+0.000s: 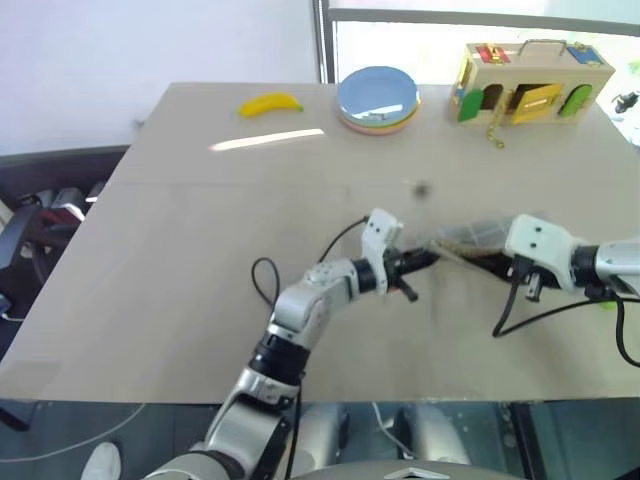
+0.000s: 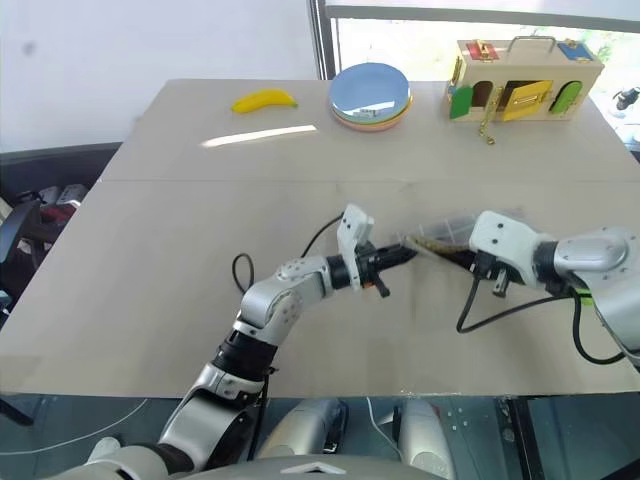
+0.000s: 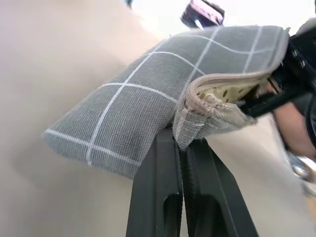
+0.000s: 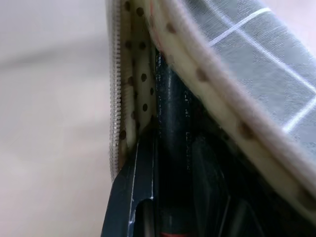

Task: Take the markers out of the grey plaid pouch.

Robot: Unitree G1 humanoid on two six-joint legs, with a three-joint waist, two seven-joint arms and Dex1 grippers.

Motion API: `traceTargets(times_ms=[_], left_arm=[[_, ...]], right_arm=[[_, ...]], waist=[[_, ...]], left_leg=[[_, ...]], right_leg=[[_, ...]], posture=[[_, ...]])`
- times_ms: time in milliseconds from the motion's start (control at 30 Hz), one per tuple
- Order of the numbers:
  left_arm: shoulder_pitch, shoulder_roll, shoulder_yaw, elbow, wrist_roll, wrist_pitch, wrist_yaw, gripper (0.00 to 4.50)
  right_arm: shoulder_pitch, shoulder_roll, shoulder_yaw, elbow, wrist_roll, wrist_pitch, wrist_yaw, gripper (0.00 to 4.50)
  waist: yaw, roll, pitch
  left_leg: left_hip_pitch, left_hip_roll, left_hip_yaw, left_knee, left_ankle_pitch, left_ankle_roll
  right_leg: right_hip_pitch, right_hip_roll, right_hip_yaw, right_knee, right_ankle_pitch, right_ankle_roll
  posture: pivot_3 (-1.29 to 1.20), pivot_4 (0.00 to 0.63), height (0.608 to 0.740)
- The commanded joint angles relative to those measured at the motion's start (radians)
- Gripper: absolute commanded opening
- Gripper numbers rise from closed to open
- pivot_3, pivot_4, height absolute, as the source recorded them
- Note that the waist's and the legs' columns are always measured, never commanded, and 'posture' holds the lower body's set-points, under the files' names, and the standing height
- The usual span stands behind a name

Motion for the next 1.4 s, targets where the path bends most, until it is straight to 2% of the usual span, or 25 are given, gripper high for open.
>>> traceTargets(times_ms=[33,133,233,333,367,600,667,800,1067,1200,1333,1400], left_arm=[[-0.027,-0.017,0.029,-0.087,0.003,-0.091,-0.008,0.0],[-0.003,-0.015,-0.005,-0.127,0.007,-0.107,-0.041,0.0],[0.021,-0.012,-0.023,-0.15,0.014,-0.11,-0.053,0.0],[0.035,-0.007,-0.029,-0.155,0.023,-0.115,-0.054,0.0],[0.038,-0.006,-0.03,-0.156,0.027,-0.117,-0.053,0.0],[0.009,-0.03,0.001,-0.094,0.085,-0.131,0.035,0.0],[0.0,-0.041,0.008,-0.084,0.104,-0.159,0.063,0.0],[0.021,-0.047,-0.002,-0.096,0.117,-0.208,0.058,0.0],[0.067,-0.022,-0.029,-0.102,0.14,-0.265,0.029,0.0],[0.087,-0.01,-0.045,-0.113,0.158,-0.291,0.018,0.0],[0.079,-0.01,-0.042,-0.087,0.203,-0.329,0.055,0.0],[0.072,-0.015,-0.037,-0.07,0.227,-0.348,0.08,0.0]], right_arm=[[-0.025,0.106,0.024,-0.013,0.009,0.029,-0.067,0.38],[-0.037,0.215,-0.012,-0.005,0.059,0.091,-0.11,0.38],[-0.062,0.367,-0.109,0.013,0.161,0.22,-0.179,0.38],[-0.071,0.4,-0.136,0.032,0.173,0.259,-0.218,0.38],[-0.073,0.402,-0.14,0.034,0.176,0.267,-0.227,0.38],[-0.07,0.202,0.08,-0.062,-0.003,0.048,-0.162,0.38],[-0.057,0.18,0.094,-0.08,-0.014,0.033,-0.154,0.38],[-0.037,0.279,-0.027,-0.082,0.073,0.136,-0.218,0.38],[-0.093,0.488,-0.295,-0.043,0.22,0.402,-0.378,0.38],[-0.139,0.538,-0.359,-0.027,0.254,0.561,-0.445,0.38],[-0.255,0.673,-0.503,-0.022,0.328,0.805,-0.482,0.38],[-0.276,0.688,-0.526,-0.026,0.343,0.873,-0.487,0.38]], waist=[[-0.002,0.0,0.0],[-0.001,0.0,0.0],[0.0,0.0,0.0],[0.002,0.001,0.0],[0.002,0.001,0.0],[-0.002,0.001,0.0],[-0.004,0.001,0.0],[-0.01,0.0,0.0],[-0.021,0.001,0.0],[-0.022,0.001,0.0],[-0.025,0.002,-0.001],[-0.021,0.003,-0.001]], left_leg=[[0.0,0.0,0.0,-0.001,0.0,0.0],[0.0,0.0,0.0,-0.002,0.001,-0.001],[-0.001,-0.001,0.0,-0.001,0.001,-0.001],[-0.001,-0.001,0.0,0.0,0.001,-0.001],[-0.001,-0.001,0.0,0.0,0.001,0.0],[-0.001,-0.001,0.001,-0.001,0.001,0.0],[-0.001,-0.001,0.001,-0.001,0.001,-0.001],[-0.001,-0.001,0.001,-0.001,0.001,-0.001],[0.0,-0.001,0.001,0.0,0.001,-0.001],[0.0,-0.001,0.001,-0.001,0.001,0.0],[0.0,0.0,0.001,-0.001,0.001,-0.001],[0.0,-0.001,0.001,-0.001,0.001,0.0]], right_leg=[[0.0,0.0,0.0,0.0,0.0,0.0],[-0.002,0.0,0.001,0.001,0.0,0.0],[-0.002,0.0,0.001,0.0,0.0,0.0],[-0.002,0.0,0.001,0.001,0.0,0.0],[-0.002,0.0,0.001,0.001,0.0,0.0],[-0.002,0.0,0.001,0.001,0.0,0.0],[-0.002,0.0,0.001,0.001,0.0,0.0],[-0.002,0.0,0.001,0.001,0.0,0.0],[-0.002,0.0,0.002,0.002,0.0,0.0],[-0.002,0.0,0.002,0.002,0.0,0.0],[-0.003,0.0,0.002,0.003,0.0,-0.001],[-0.003,0.0,0.003,0.004,0.0,-0.001]], posture=[[0.0,0.15,0.74],[0.0,0.15,0.74],[0.0,0.15,0.74],[0.0,0.15,0.74],[0.0,0.15,0.74],[0.0,0.15,0.74],[0.0,0.15,0.74],[0.0,0.15,0.74],[0.0,0.15,0.74],[0.0,0.15,0.74],[0.0,0.15,0.74],[0.0,0.15,0.74]])
